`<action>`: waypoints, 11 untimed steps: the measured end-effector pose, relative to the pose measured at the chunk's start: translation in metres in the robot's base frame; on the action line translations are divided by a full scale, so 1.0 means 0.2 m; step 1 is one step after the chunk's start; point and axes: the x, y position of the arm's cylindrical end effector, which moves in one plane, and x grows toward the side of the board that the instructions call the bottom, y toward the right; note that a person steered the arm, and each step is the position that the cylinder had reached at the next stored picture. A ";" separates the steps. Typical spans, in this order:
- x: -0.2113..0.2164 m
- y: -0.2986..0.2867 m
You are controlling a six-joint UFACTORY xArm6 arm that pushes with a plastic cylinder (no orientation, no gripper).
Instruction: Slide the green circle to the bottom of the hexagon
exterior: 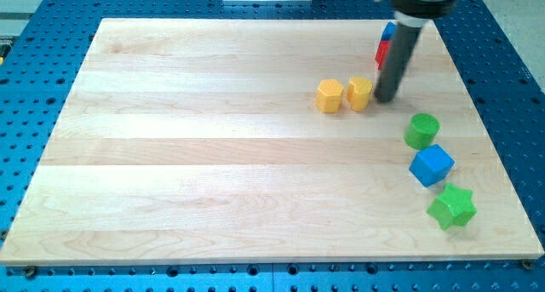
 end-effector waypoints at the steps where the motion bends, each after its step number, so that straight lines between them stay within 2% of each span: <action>1: 0.00 -0.34; 2: -0.05 -0.24; 4: 0.15 0.77; 5: 0.33 0.75; 7: 0.32 0.03; 8: 0.27 0.27; 9: 0.50 0.15; 10: 0.63 -0.12; 11: 0.64 -0.57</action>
